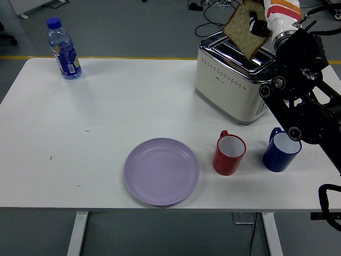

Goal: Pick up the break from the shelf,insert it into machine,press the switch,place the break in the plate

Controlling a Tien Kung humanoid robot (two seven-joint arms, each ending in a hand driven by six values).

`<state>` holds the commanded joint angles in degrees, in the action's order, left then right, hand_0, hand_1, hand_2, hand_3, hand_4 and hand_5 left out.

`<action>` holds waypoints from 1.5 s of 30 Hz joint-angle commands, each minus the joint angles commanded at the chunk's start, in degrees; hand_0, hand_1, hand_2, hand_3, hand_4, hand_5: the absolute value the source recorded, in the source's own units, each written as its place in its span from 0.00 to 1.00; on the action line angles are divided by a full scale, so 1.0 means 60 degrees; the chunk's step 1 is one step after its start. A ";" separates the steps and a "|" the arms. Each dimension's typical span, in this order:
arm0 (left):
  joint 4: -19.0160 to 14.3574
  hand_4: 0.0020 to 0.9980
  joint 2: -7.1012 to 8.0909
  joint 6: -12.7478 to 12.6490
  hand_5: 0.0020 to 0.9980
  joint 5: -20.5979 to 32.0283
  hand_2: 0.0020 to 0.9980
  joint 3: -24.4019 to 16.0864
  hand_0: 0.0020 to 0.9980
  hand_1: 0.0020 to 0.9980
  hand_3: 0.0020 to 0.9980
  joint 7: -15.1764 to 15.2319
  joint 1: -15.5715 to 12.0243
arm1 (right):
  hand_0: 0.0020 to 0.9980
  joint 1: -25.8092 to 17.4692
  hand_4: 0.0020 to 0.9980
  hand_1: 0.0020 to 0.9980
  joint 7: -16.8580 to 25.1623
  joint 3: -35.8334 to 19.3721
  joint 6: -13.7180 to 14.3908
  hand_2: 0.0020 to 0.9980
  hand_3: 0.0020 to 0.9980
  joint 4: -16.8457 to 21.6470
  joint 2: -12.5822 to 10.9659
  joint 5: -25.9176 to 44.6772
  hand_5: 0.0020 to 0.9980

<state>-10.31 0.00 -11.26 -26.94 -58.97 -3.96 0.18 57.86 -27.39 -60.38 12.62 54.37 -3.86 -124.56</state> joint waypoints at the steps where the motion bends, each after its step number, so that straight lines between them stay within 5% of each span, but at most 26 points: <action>1: 0.0000 0.43 0.0000 0.0000 0.97 0.0002 0.69 0.0003 0.67 0.68 0.70 0.0000 0.0001 | 0.26 0.0007 0.30 0.30 0.0003 0.0009 -0.0001 0.38 0.49 -0.0031 0.0005 -0.0016 0.00; 37: 0.0000 0.43 0.0000 -0.0055 0.97 -0.0018 0.68 0.0017 0.67 0.67 0.69 0.0026 0.0079 | 0.28 0.0417 0.31 0.31 0.0383 0.0857 -0.0319 0.39 0.50 -0.1333 0.0198 -0.0736 0.00; 43: 0.0000 0.43 0.0000 -0.0067 0.97 -0.0028 0.68 0.0013 0.67 0.67 0.69 0.0035 0.0092 | 0.29 0.0470 0.35 0.35 0.0458 0.0837 -0.0712 0.44 0.52 -0.1504 0.0240 -0.0906 0.00; 44: 0.0000 0.43 0.0000 -0.0068 0.97 -0.0030 0.68 0.0011 0.67 0.67 0.69 0.0036 0.0093 | 0.31 0.0474 0.49 0.42 0.0481 0.0827 -0.0754 0.50 0.54 -0.1522 0.0242 -0.0906 0.00; 45: 0.0000 0.43 0.0000 -0.0070 0.97 -0.0029 0.68 0.0010 0.67 0.67 0.69 0.0038 0.0093 | 0.31 0.0477 0.49 0.42 0.0525 0.0804 -0.0843 0.50 0.54 -0.1547 0.0238 -0.0906 0.00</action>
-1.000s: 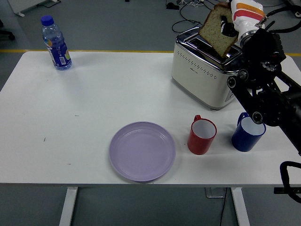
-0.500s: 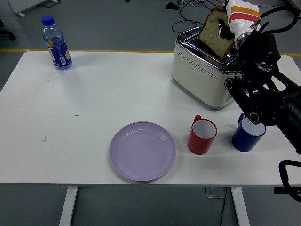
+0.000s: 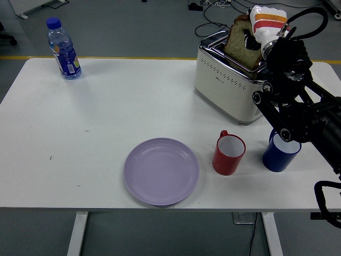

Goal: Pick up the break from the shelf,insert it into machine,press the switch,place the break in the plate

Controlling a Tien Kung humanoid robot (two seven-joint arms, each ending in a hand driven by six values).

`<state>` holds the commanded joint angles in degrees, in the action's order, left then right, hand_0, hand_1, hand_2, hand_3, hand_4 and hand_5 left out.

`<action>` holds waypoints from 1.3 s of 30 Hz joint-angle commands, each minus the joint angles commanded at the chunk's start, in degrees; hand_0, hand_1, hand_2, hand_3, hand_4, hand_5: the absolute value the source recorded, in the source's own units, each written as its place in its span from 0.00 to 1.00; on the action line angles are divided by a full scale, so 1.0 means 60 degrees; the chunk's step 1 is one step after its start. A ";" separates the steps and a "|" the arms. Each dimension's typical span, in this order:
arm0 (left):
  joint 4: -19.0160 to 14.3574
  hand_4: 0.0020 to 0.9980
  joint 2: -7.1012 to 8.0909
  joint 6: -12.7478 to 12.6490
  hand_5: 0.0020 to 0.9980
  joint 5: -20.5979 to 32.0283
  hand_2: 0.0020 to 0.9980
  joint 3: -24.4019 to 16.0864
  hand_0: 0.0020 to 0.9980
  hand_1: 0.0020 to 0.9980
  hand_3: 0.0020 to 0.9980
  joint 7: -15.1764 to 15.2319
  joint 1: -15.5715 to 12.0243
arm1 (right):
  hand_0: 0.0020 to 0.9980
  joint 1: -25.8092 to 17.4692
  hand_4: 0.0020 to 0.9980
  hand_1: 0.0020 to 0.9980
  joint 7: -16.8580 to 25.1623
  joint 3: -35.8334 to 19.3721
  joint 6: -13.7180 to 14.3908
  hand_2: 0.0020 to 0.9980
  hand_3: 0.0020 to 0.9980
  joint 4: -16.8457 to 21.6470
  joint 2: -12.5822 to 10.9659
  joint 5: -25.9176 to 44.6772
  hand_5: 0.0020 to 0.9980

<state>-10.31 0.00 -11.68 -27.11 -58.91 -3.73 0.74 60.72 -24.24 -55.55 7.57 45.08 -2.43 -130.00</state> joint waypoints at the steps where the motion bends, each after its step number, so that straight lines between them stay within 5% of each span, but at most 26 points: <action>1: 0.0000 0.43 0.0000 -0.0002 0.97 -0.0001 0.68 -0.0003 0.67 0.67 0.69 0.0002 0.0000 | 0.31 0.0001 0.49 0.42 0.0046 -0.0024 -0.0103 0.50 0.54 -0.0023 -0.0006 0.0000 0.00; 4: 0.0000 0.43 0.0000 -0.0004 0.97 -0.0008 0.68 -0.0008 0.67 0.67 0.69 0.0003 0.0001 | 0.31 0.0003 0.49 0.42 0.0142 -0.0067 -0.0306 0.50 0.54 -0.0050 -0.0016 0.0000 0.00; 5: 0.0000 0.43 0.0000 -0.0005 0.96 -0.0010 0.68 -0.0007 0.67 0.67 0.69 0.0002 0.0001 | 0.75 0.0003 0.66 0.68 0.0187 -0.0080 -0.0358 0.76 0.80 -0.0048 -0.0017 0.0000 0.08; 10: 0.0000 0.43 0.0000 -0.0006 0.96 -0.0002 0.68 0.0018 0.67 0.67 0.69 0.0000 0.0001 | 0.75 0.0040 0.66 0.68 0.0432 -0.0137 -0.0509 0.76 0.80 -0.0017 -0.0017 0.0000 0.08; 11: 0.0000 0.43 0.0000 -0.0007 0.96 0.0009 0.68 0.0034 0.67 0.67 0.69 0.0001 0.0001 | 0.81 0.0047 0.72 0.74 0.0478 -0.0140 -0.0495 0.87 0.86 -0.0015 -0.0019 0.0000 0.14; 16: 0.0000 0.43 0.0000 -0.0001 0.96 0.0078 0.68 0.0141 0.67 0.67 0.69 0.0011 0.0007 | 0.81 0.0080 0.72 0.74 0.0590 -0.0136 -0.0477 0.87 0.86 -0.0053 -0.0026 0.0000 0.14; 17: 0.0000 0.43 0.0000 -0.0001 0.96 0.0104 0.68 0.0166 0.67 0.67 0.69 0.0017 0.0006 | 0.85 0.0075 0.75 0.81 0.0598 -0.0136 -0.0454 0.92 0.91 -0.0059 -0.0032 0.0000 0.16; 31: 0.0000 0.43 0.0000 0.0002 0.96 -0.0093 0.68 0.0023 0.67 0.67 0.69 -0.0032 -0.0053 | 0.85 -0.0129 0.76 0.81 0.0637 -0.0157 -0.0107 0.92 0.91 0.0396 -0.0231 0.0100 0.17; 35: 0.0000 0.43 0.0000 0.0001 0.96 -0.0148 0.68 -0.0028 0.67 0.67 0.69 -0.0047 -0.0092 | 0.85 -0.0310 0.76 0.81 0.0718 -0.0158 0.0262 0.92 0.91 0.0829 -0.0432 0.0564 0.17; 39: 0.0000 0.43 0.0000 0.0001 0.96 -0.0143 0.68 -0.0043 0.67 0.67 0.69 -0.0040 -0.0135 | 0.83 -0.0680 0.71 0.79 0.1089 -0.0145 0.1177 0.87 0.87 0.1638 -0.0827 0.1917 0.20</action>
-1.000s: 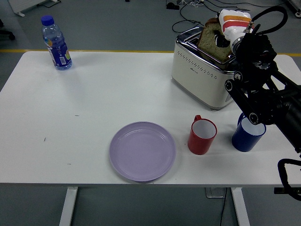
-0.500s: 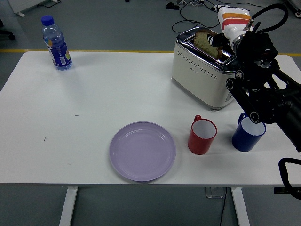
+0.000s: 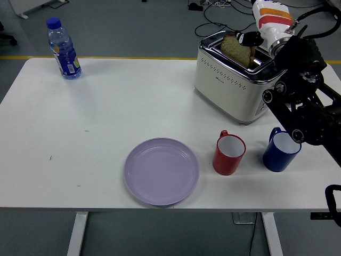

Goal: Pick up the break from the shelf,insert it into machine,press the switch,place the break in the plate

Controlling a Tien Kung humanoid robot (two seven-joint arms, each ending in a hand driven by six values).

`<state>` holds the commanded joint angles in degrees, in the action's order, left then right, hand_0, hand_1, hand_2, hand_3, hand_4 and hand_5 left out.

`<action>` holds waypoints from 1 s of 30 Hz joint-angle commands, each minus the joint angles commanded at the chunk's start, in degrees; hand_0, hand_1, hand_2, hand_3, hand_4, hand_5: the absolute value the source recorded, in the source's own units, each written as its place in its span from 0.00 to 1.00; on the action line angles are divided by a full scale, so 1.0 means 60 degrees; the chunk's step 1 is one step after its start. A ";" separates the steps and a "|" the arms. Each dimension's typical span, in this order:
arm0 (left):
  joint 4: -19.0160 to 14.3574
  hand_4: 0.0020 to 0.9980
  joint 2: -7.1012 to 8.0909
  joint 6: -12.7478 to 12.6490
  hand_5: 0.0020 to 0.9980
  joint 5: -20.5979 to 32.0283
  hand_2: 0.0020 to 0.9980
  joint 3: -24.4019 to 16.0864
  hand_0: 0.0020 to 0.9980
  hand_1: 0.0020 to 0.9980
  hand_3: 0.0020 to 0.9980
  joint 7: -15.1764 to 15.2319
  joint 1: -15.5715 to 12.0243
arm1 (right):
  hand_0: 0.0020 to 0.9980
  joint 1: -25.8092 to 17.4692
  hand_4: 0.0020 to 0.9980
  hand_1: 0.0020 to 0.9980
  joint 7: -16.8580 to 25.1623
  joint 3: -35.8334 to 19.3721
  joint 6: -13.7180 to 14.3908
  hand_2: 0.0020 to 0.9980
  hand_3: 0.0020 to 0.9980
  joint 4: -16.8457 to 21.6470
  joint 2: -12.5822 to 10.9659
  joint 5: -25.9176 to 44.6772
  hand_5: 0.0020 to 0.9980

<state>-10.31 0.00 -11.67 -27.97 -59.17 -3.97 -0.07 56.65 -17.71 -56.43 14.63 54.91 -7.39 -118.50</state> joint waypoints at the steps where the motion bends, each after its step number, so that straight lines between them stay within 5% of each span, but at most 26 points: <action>1: 0.0000 0.43 0.0000 0.0000 0.96 -0.0006 0.68 -0.0010 0.67 0.67 0.69 -0.0001 -0.0007 | 0.83 -0.0065 0.71 0.79 0.0066 -0.0018 0.0118 0.87 0.87 0.0107 -0.0062 0.0315 0.20; 2: 0.0000 0.43 0.0000 -0.0004 0.96 -0.0039 0.68 -0.0036 0.67 0.67 0.69 -0.0007 -0.0016 | 0.83 -0.0231 0.71 0.79 0.0233 -0.0054 0.0358 0.87 0.87 0.0399 -0.0223 0.0742 0.20; 3: 0.0000 0.43 0.0000 -0.0005 0.96 -0.0049 0.68 -0.0044 0.67 0.67 0.69 -0.0010 -0.0018 | 0.79 -0.0282 0.58 0.74 0.0284 -0.0065 0.0446 0.83 0.82 0.0528 -0.0273 0.1127 0.23; 7: 0.0000 0.43 0.0000 0.0005 0.96 -0.0061 0.68 -0.0082 0.67 0.67 0.69 -0.0011 -0.0055 | 0.79 -0.0886 0.58 0.74 0.0664 -0.0414 0.1075 0.83 0.82 0.1409 -0.0780 0.2516 0.23; 8: 0.0000 0.43 0.0000 0.0008 0.96 -0.0062 0.68 -0.0081 0.67 0.67 0.69 -0.0013 -0.0060 | 0.67 -0.1023 0.53 0.63 0.0675 -0.0527 0.1136 0.71 0.81 0.1575 -0.0894 0.2697 0.27; 14: 0.0000 0.43 0.0000 0.0027 0.96 -0.0052 0.68 -0.0076 0.67 0.67 0.69 -0.0011 -0.0079 | 0.67 -0.2020 0.53 0.63 0.0910 -0.1195 0.1839 0.71 0.81 0.2281 -0.1577 0.2882 0.27; 15: 0.0000 0.43 0.0000 0.0030 0.96 -0.0060 0.68 -0.0084 0.67 0.67 0.69 -0.0012 -0.0082 | 0.42 -0.2125 0.37 0.45 0.0935 -0.1245 0.1966 0.55 0.79 0.2311 -0.1634 0.2843 0.15; 17: 0.0000 0.43 0.0000 0.0031 0.96 -0.0094 0.68 -0.0094 0.67 0.67 0.69 -0.0022 -0.0083 | 0.42 -0.2399 0.37 0.45 0.0977 -0.1362 0.2186 0.55 0.79 0.2409 -0.1799 0.2696 0.15; 20: 0.0000 0.43 0.0000 0.0038 0.96 -0.0132 0.68 -0.0114 0.67 0.67 0.69 -0.0028 -0.0096 | 0.42 -0.2900 0.37 0.45 0.1026 -0.1542 0.2302 0.55 0.79 0.2600 -0.2111 0.2651 0.15; 21: 0.0000 0.43 0.0000 0.0040 0.96 -0.0147 0.68 -0.0114 0.67 0.67 0.69 -0.0034 -0.0101 | 0.30 -0.3048 0.35 0.33 0.1020 -0.1607 0.2298 0.43 0.77 0.2648 -0.2209 0.2648 0.00; 26: 0.0000 0.43 0.0000 0.0032 0.96 -0.0232 0.68 -0.0183 0.67 0.67 0.69 -0.0044 -0.0120 | 0.30 -0.4058 0.35 0.33 0.1097 -0.1828 0.2234 0.43 0.77 0.2835 -0.2689 0.2963 0.00; 27: 0.0000 0.43 0.0000 0.0031 0.96 -0.0242 0.67 -0.0193 0.67 0.67 0.69 -0.0045 -0.0120 | 0.21 -0.4193 0.43 0.26 0.1104 -0.1835 0.2210 0.38 0.77 0.2850 -0.2741 0.3007 0.00; 30: 0.0000 0.43 0.0000 0.0037 0.96 -0.0261 0.67 -0.0191 0.67 0.67 0.69 -0.0052 -0.0119 | 0.21 -0.4607 0.43 0.26 0.1077 -0.1828 0.2108 0.38 0.77 0.2873 -0.2870 0.3040 0.00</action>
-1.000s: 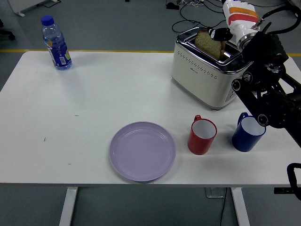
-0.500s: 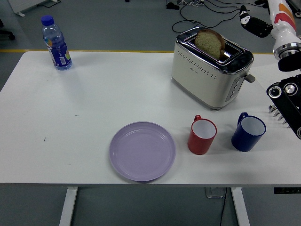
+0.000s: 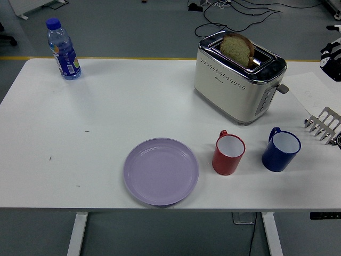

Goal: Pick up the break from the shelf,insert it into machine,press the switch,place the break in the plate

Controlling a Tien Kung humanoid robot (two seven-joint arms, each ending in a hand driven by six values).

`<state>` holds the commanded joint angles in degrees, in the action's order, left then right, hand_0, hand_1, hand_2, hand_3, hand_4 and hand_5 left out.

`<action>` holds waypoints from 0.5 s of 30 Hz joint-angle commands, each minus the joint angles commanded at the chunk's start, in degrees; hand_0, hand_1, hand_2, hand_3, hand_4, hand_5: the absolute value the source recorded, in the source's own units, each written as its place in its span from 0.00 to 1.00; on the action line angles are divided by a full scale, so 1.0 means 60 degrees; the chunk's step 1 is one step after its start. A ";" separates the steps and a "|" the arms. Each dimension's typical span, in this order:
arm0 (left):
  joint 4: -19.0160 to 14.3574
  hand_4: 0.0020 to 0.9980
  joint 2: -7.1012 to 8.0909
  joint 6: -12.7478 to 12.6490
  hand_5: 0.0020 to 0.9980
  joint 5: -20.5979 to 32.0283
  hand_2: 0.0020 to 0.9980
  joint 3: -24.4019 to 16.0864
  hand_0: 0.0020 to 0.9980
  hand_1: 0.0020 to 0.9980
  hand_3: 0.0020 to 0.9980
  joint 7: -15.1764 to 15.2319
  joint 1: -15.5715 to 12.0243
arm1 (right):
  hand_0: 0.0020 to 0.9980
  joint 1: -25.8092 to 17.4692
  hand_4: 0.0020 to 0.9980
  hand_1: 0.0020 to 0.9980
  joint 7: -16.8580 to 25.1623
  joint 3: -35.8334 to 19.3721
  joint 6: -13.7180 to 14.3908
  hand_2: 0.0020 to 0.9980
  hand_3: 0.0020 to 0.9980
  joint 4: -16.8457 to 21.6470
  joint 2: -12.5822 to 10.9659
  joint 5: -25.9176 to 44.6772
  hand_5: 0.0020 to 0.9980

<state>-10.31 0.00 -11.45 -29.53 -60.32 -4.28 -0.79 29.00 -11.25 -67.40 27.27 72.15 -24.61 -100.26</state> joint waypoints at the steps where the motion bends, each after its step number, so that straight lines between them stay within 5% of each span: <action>1: 0.0000 0.43 0.0000 -0.0002 0.96 -0.0006 0.67 0.0000 0.67 0.67 0.69 -0.0005 0.0000 | 0.21 -0.0132 0.43 0.26 -0.0019 0.0018 -0.0046 0.38 0.77 -0.0004 -0.0023 -0.0002 0.00; 8: 0.0000 0.43 0.0000 0.0004 0.96 -0.0110 0.68 -0.0033 0.67 0.67 0.69 -0.0052 -0.0004 | 0.15 -0.0420 0.47 0.22 -0.0177 0.0343 -0.0357 0.34 0.76 -0.0151 0.0033 -0.0170 0.00; 15: 0.0000 0.43 0.0000 0.0013 0.96 -0.0144 0.68 -0.0028 0.67 0.66 0.69 -0.0062 0.0000 | 0.14 -0.0384 0.51 0.21 -0.0261 0.0736 -0.0684 0.33 0.63 -0.0366 0.0162 -0.0346 0.00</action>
<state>-10.31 0.00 -11.37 -30.40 -60.49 -4.65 -0.79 26.70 -12.81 -62.98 23.17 69.96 -23.64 -102.34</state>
